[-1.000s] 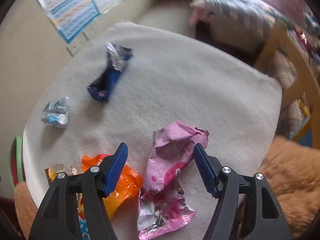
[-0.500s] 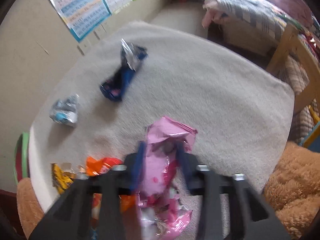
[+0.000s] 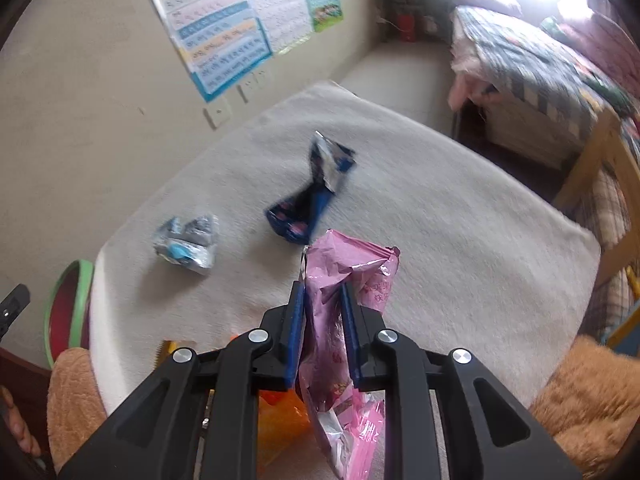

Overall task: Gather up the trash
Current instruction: 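Grasp the crumpled silver wrapper with the left tool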

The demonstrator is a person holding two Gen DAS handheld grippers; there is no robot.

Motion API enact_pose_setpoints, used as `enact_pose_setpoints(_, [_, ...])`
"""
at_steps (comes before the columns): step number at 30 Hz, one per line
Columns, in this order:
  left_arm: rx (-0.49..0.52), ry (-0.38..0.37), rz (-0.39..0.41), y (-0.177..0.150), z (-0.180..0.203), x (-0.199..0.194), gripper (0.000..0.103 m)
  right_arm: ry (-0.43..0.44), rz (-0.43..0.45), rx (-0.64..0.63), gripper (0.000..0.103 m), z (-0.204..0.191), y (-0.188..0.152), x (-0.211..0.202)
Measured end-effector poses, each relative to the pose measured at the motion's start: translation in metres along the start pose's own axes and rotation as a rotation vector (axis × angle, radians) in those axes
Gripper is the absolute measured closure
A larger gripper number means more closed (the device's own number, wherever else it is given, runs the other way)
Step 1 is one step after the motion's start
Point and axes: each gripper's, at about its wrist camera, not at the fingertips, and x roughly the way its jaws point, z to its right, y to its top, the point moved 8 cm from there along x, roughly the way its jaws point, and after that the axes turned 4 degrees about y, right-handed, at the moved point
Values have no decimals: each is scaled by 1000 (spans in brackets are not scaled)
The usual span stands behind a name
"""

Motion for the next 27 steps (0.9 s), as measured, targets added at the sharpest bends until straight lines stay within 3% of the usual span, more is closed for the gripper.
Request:
enact_pose_setpoints(9, [-2, -12, 16, 17, 25, 6, 23, 21, 59, -200, 85, -24, 42, -15])
enact_pose_setpoints(16, [45, -19, -15, 19, 64, 38, 23, 76, -6, -124, 85, -14, 26, 4])
enact_pose_setpoints(21, [-2, -31, -99, 11, 82, 78, 23, 92, 2, -83, 84, -10, 29, 4])
enact_pose_setpoints(27, [5, 15, -173, 5, 98, 125, 23, 108, -30, -26, 84, -2, 27, 14])
